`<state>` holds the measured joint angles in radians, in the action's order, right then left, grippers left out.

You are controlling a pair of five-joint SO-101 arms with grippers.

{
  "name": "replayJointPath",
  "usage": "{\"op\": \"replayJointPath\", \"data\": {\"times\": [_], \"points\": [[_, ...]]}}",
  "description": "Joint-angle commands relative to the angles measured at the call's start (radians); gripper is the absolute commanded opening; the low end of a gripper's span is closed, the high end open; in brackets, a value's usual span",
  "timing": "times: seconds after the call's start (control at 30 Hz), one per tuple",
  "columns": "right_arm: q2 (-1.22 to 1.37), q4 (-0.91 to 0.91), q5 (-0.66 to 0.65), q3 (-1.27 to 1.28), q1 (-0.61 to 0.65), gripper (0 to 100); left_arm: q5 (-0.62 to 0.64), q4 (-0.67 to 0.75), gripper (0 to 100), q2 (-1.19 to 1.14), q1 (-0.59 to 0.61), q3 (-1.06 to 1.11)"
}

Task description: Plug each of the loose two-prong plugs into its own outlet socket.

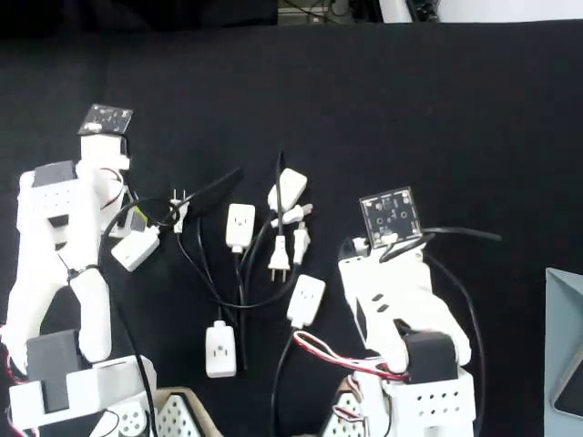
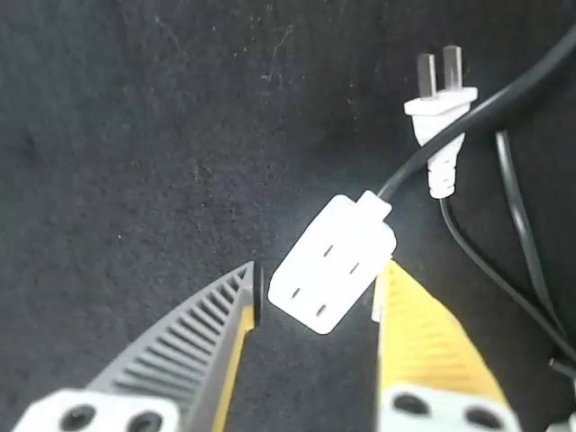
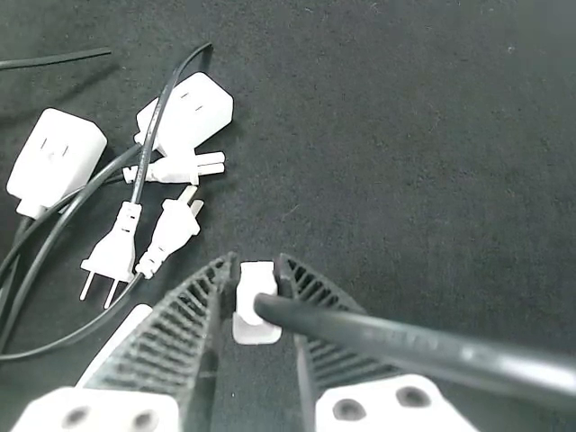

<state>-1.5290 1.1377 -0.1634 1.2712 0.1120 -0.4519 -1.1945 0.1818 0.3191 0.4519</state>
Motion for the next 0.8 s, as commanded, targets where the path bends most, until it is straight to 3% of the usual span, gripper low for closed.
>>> {"op": "replayJointPath", "data": {"times": [0.0,0.17,0.3,0.57,0.77], "points": [[-0.005,0.003,-0.005,-0.008,0.021,1.4,-0.098,-0.029,22,0.003,-0.035,-0.025],[-0.005,0.002,-0.005,-0.008,0.021,1.4,-0.298,-0.028,22,0.003,-0.033,0.03],[-0.005,0.002,-0.003,-0.008,0.021,1.4,-0.387,-0.017,22,0.003,-0.027,0.035],[-0.005,0.003,-0.003,-0.008,0.021,1.4,-0.433,0.13,25,-0.005,-0.027,0.128],[-0.005,0.003,-0.003,-0.008,0.021,1.4,-0.433,0.187,25,-0.163,0.012,0.068]]}}
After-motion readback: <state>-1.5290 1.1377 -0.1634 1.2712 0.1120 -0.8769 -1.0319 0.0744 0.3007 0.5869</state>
